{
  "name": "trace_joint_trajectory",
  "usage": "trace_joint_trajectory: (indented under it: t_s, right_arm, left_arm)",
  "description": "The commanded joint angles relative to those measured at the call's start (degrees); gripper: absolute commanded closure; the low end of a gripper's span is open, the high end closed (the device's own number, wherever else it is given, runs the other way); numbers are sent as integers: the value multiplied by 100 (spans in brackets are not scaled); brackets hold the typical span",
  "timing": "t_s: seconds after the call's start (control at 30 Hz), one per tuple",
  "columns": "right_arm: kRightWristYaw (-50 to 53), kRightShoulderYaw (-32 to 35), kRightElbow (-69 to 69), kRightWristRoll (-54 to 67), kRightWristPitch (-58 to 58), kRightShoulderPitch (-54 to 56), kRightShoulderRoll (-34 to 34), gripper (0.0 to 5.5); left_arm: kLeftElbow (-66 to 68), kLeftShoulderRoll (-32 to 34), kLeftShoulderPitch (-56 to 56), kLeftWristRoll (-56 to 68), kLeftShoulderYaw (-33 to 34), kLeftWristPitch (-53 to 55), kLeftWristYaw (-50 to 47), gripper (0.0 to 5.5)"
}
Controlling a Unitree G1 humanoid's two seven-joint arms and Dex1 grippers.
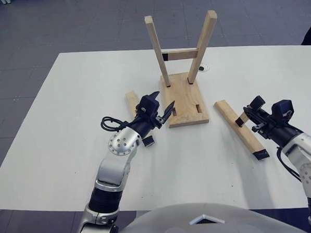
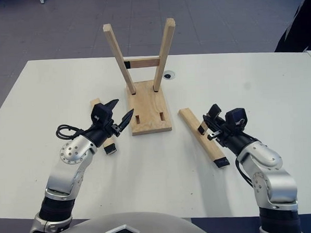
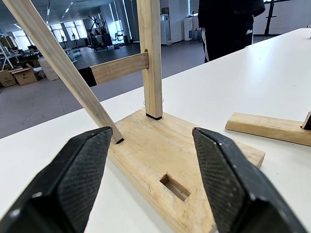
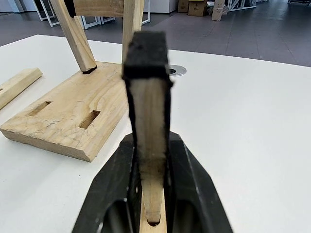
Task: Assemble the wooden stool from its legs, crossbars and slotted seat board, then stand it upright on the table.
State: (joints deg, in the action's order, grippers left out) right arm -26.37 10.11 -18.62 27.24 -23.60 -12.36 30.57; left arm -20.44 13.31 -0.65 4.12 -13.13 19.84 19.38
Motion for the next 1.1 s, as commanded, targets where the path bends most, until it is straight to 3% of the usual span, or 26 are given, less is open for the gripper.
trace_joint_trajectory:
  t_s: [0.03, 0.27, 0.73, 1.1]
  right_arm:
    - [350, -467, 1336, -939, 411, -771, -351, 510]
    - [503, -517, 2310, -1217, 1535, -385, -624, 510]
    - [768, -609, 1127, -762, -622, 826, -513, 510]
    - [895, -465, 931, -834, -700, 1005, -700, 510]
  left_arm:
    - [72, 8, -59, -35, 63, 33, -18, 245]
    - [67, 32, -77, -11, 78, 61, 16, 245]
    - [45, 14, -9, -31, 12, 28, 19, 245]
    - [58, 19, -17, -28, 16, 19, 30, 245]
